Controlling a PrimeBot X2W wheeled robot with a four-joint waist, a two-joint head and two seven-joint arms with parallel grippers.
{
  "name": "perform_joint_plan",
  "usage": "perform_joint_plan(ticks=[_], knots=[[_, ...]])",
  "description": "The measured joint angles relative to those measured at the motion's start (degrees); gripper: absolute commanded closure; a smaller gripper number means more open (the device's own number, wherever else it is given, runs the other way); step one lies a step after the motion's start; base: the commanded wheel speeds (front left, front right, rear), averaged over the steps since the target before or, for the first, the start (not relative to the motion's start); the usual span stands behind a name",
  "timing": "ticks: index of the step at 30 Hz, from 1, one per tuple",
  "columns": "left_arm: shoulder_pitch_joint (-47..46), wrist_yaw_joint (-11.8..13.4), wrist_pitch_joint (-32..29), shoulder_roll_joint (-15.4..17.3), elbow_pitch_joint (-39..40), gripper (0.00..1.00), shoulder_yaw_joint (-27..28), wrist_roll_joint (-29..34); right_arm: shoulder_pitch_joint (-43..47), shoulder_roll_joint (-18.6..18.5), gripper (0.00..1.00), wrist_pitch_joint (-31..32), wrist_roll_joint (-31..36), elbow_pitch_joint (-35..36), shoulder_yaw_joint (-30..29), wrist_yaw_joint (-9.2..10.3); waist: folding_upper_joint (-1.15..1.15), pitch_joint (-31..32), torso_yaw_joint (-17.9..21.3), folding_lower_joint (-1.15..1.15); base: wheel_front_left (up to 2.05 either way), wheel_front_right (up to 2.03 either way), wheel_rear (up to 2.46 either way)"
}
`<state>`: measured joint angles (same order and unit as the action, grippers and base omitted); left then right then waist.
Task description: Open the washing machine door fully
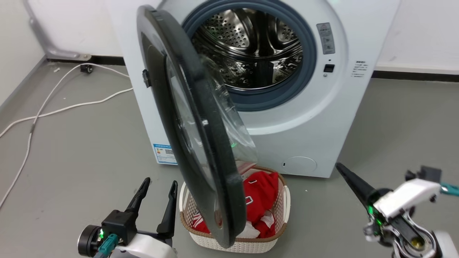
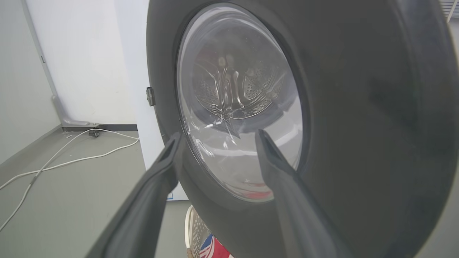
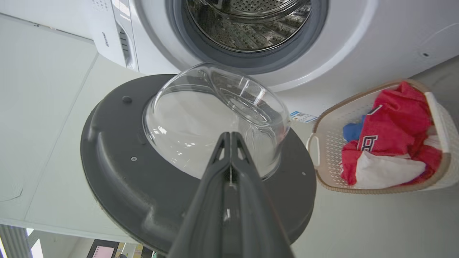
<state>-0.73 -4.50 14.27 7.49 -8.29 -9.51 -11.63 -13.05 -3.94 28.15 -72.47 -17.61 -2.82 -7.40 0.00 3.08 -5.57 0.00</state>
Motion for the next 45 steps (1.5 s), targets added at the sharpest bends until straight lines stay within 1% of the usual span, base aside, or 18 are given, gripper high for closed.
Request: perform_joint_plan(ticks=[2,6,7,8,9,10,12,14,16,19,21,24,27,31,33,36,39,45], knots=[[0.4,0.1,-0.3,0.4,0.1,0.0,0.2,-0.2,2.8,0.0,1.0,-1.4,1.7,1.3,-2.1,0.0,0.0,0.2,0.9,0.0,0.0,0.0,0.0],[0.5,0.2,-0.8,0.9,0.3,0.0,0.5,-0.7,7.9,0.1,1.0,-5.2,7.5,4.5,-5.1,0.0,0.0,0.3,2.5,0.0,0.0,0.0,0.0],[0.6,0.2,-0.8,0.9,0.3,0.0,0.5,-0.7,8.9,0.3,0.71,-6.4,8.8,5.3,-5.7,0.0,0.0,0.2,2.8,0.0,0.0,0.0,0.0],[0.6,0.3,-0.9,1.0,0.3,0.0,0.5,-0.8,10.0,0.4,0.57,-7.6,10.7,6.1,-6.0,0.0,0.0,0.2,3.2,0.0,0.0,0.0,0.0],[0.7,0.5,-1.0,1.0,0.3,0.0,0.5,-0.8,11.0,0.5,0.25,-8.8,12.4,6.9,-6.5,0.0,0.0,0.2,3.5,0.0,0.0,0.0,0.0],[0.8,0.5,-1.0,1.1,0.3,0.0,0.5,-0.9,11.9,0.6,0.0,-10.2,14.2,7.7,-6.9,0.0,0.0,0.2,3.8,0.0,0.0,0.0,0.0],[0.8,0.6,-1.3,1.1,0.4,0.0,0.5,-1.0,13.2,0.8,0.0,-13.0,17.5,9.5,-7.9,0.0,0.0,0.2,4.2,0.0,0.0,0.0,0.0],[0.8,0.7,-1.3,1.3,0.4,0.0,0.5,-1.2,13.9,0.8,0.0,-16.2,22.8,11.4,-8.5,0.0,0.0,0.2,4.5,0.0,0.0,0.0,0.0],[0.8,1.0,-1.4,1.5,0.4,0.0,0.6,-1.2,14.6,0.9,0.0,-19.6,30.7,13.7,-9.5,-0.01,0.0,0.2,4.8,0.0,0.0,0.0,0.0],[0.8,1.1,-1.5,1.6,0.4,0.0,0.6,-1.2,14.9,0.9,0.0,-23.1,41.9,17.8,-11.2,-0.01,0.0,0.1,5.1,0.0,0.0,0.0,0.0],[0.7,1.2,-1.5,1.8,0.4,0.0,0.7,-1.2,14.9,0.9,0.0,-24.5,49.2,20.9,-11.7,-0.01,0.0,0.0,5.3,0.0,0.0,0.0,0.0],[0.4,1.5,-1.5,2.2,0.6,0.0,0.8,-1.3,14.9,0.9,0.0,-25.4,58.0,25.1,-11.3,-0.02,0.0,-0.3,5.5,0.0,0.0,0.0,0.0],[0.0,1.7,-1.5,2.5,0.5,0.0,0.9,-1.3,15.4,0.9,0.0,-25.6,63.4,27.5,-8.9,-0.02,0.0,-0.6,5.6,0.01,0.0,0.0,0.0],[-0.5,2.0,-1.4,2.6,0.4,0.0,0.8,-1.3,18.1,1.0,0.0,-25.9,66.9,27.6,-5.7,-0.11,0.0,-0.8,5.2,0.0,0.0,0.0,0.0],[-0.5,2.1,-1.3,2.6,0.4,0.0,0.7,-1.3,19.6,1.0,0.0,-26.1,67.5,26.7,-4.8,-0.11,0.0,-0.9,5.1,0.0,0.0,0.0,0.0],[-0.5,2.2,-1.1,2.6,0.2,0.0,0.7,-1.3,21.1,1.0,0.0,-27.1,66.3,25.0,-3.8,-0.11,0.0,-1.1,5.0,0.0,0.0,0.0,0.0],[-0.7,2.5,-1.0,2.6,0.1,0.0,0.6,-1.3,21.6,1.0,0.0,-27.9,66.5,23.6,-3.2,-0.1,0.0,-1.3,5.1,0.0,0.0,0.0,0.0],[-0.7,2.6,-1.0,3.0,0.0,0.0,0.5,-1.3,21.3,1.0,0.0,-28.7,66.5,23.0,-2.6,-0.11,0.0,-1.1,5.4,0.0,0.0,0.0,0.0]])
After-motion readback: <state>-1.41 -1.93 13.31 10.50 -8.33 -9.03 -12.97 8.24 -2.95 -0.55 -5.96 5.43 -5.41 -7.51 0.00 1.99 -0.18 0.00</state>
